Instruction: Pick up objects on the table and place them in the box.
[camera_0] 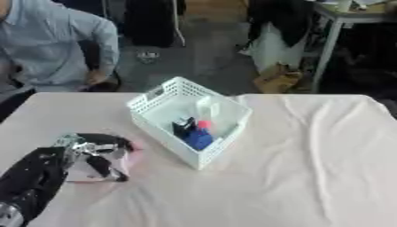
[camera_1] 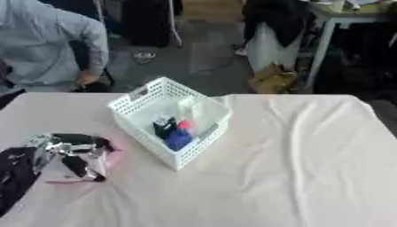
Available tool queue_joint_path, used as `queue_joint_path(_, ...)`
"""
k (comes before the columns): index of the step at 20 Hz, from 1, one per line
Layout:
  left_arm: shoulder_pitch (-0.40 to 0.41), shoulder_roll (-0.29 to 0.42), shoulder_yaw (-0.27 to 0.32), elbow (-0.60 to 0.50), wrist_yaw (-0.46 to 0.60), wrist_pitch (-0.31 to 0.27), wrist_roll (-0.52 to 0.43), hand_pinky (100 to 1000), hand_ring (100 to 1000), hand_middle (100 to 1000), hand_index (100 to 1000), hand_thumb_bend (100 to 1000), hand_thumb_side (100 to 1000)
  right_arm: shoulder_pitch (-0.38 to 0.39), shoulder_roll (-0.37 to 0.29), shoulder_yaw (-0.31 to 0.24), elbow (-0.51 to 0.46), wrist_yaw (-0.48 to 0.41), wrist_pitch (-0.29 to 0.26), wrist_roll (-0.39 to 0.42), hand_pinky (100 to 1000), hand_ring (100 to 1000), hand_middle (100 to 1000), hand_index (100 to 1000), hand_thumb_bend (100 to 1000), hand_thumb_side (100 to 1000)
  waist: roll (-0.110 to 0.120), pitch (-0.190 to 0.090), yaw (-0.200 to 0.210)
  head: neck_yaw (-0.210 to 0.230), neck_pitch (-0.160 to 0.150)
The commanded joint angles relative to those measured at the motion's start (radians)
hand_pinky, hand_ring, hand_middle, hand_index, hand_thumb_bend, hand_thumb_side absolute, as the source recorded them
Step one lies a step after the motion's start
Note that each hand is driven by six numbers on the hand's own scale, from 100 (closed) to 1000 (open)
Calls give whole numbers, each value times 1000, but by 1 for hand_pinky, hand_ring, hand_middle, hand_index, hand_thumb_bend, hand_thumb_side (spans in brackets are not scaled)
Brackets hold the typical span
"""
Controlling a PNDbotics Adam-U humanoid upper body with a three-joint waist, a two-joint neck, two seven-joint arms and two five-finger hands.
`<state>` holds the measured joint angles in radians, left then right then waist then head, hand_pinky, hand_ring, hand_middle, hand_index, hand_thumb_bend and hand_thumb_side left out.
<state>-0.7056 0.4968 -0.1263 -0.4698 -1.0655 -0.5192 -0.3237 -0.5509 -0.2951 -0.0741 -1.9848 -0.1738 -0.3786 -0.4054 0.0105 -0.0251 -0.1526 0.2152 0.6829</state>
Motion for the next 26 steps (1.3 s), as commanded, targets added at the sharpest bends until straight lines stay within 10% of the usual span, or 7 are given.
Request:
queue_joint_path(1,80,3,-7,106,-10,31,5,100,131,460,773,377,304,-21,-17,-8,-15,-12,0,-2,823,868,748,773,100,1000,2,-6,7,-1,-1)
queue_joint_path(7,86,0,-4,104,13,45,39,100,100,125,365,164,187,-23,-17,-6,-15,-23,-1,1,823,868,748,774,100,1000,0,-6,11,-4,-1)
queue_joint_path(12,73,0,-9,100,53,16,10,100,100,100,211,229,253,-24,-16,-6,-15,-20,3,-10,823,869,749,774,100,990,1,-8,10,-2,0)
queue_joint_path(26,22,58,-92,-9,270,-91,-223,100,100,100,158,243,289,-26,-14,0,-15,-6,19,-32,822,871,749,773,100,970,7,-18,9,-7,9)
